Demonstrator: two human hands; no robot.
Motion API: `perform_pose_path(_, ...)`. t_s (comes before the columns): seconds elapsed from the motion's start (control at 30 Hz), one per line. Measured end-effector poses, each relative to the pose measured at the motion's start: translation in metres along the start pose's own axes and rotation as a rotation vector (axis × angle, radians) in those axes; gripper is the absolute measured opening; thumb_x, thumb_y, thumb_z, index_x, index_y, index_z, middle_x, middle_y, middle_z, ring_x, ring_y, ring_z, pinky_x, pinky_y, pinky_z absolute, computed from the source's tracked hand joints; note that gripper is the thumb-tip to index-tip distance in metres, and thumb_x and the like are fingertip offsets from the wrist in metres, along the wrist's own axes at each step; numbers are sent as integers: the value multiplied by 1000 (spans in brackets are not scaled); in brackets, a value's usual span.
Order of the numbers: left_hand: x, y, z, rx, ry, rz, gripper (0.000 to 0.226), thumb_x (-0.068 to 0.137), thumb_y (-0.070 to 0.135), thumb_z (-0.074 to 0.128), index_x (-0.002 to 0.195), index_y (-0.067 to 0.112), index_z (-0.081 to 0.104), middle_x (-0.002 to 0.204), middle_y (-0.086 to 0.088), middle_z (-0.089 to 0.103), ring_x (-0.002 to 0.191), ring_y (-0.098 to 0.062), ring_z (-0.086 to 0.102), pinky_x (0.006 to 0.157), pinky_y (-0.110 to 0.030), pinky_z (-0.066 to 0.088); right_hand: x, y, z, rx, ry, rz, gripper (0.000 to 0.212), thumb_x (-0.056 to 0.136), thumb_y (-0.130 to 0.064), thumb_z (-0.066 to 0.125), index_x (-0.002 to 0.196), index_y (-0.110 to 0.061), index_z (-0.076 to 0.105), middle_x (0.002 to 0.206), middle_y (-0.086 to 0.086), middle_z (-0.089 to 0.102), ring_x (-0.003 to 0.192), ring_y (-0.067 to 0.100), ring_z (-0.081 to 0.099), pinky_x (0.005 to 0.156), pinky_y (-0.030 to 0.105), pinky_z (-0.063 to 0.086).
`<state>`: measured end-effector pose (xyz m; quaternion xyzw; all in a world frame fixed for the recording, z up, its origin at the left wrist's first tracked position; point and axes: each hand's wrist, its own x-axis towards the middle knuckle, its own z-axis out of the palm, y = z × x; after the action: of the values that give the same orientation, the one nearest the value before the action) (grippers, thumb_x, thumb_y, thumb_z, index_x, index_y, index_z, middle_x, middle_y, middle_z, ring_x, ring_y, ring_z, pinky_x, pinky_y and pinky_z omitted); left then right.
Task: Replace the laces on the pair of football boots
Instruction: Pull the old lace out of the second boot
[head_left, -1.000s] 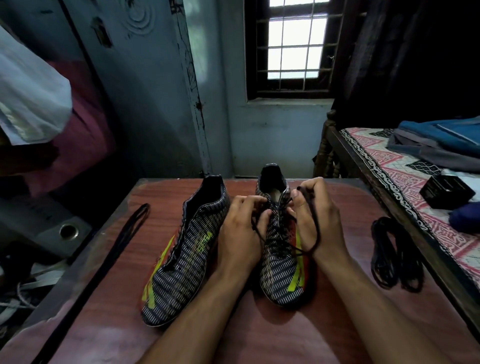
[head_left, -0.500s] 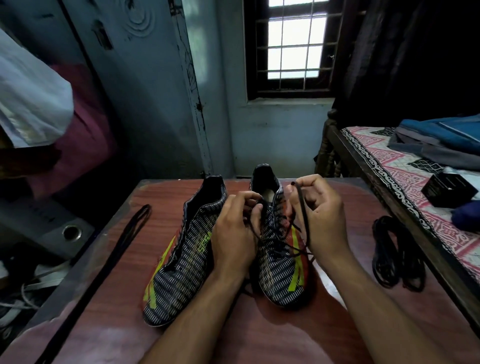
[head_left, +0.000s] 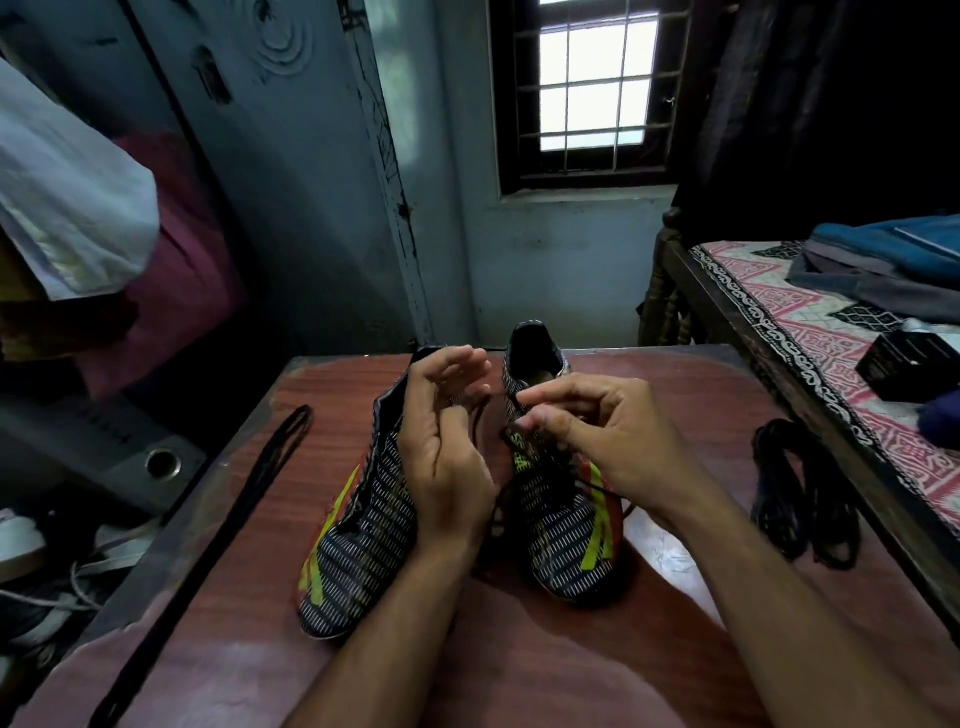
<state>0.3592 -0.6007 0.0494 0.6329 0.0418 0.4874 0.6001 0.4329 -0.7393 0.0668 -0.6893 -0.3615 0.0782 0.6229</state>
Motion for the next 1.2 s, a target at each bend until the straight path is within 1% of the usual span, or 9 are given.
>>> perform_pose_path(0.17,-2,-6,-2,380,-213,153,21,98,13,55,116,20,64,99,7,68,90,-11,67,77,-26,52,1,1,-15,-183,87,36,9,94,-10,72,90,-18,73,72,5,74,53,21,67,48,32,53)
perform_pose_path(0.3,2,-24,-3,610,-431,32,13,97,25,64,108,30,65,98,15,68,88,-3,64,80,-32,55,-3,6,-31,-394,-239,194,12,85,-16,81,84,-21,71,71,3,71,60,9,62,60,29,54)
perform_pose_path(0.37,3,-30,-4,615,-422,26,16,96,17,64,108,27,66,102,14,68,93,-3,65,84,-33,55,-3,10,-31,-508,-304,201,15,82,-23,85,87,-26,71,75,-2,71,63,0,59,64,20,50)
perform_pose_path(0.47,7,-32,-7,560,-433,15,26,93,3,64,111,20,67,109,9,67,101,-2,65,92,-28,54,-1,12,-29,-599,-200,109,11,84,-26,84,89,-28,74,77,-10,71,67,-5,60,63,12,44)
perform_pose_path(0.67,4,-33,-5,536,-556,-43,48,87,-2,65,124,28,62,121,8,53,119,3,53,108,-29,47,2,27,-32,-618,-60,55,15,84,-25,84,98,-27,78,98,-10,71,93,5,66,89,29,52)
perform_pose_path(0.77,4,-29,-5,532,-565,-90,53,80,4,68,124,31,60,116,9,51,112,4,53,104,-28,48,1,25,-36,-575,-100,65,19,84,-20,83,101,-27,77,102,-8,70,97,3,66,93,30,54)
perform_pose_path(0.9,3,-28,-5,445,-659,-133,75,70,30,76,138,41,46,130,10,45,131,2,45,111,-19,39,1,23,-38,-529,-136,98,29,83,-12,77,104,-31,75,107,-9,68,101,4,66,97,33,54)
perform_pose_path(1.03,-5,-33,-2,468,-694,-121,92,72,31,91,146,40,37,140,8,37,135,11,33,103,2,23,0,23,-38,-504,-170,100,30,78,-3,72,83,-32,76,99,-11,68,96,8,67,95,37,55)
perform_pose_path(1.2,-1,-38,-3,481,-594,-112,61,87,33,79,140,36,50,132,11,49,128,7,45,108,-13,36,0,26,-37,-723,-170,121,30,80,-9,72,63,-31,61,75,-12,63,73,3,60,72,24,46)
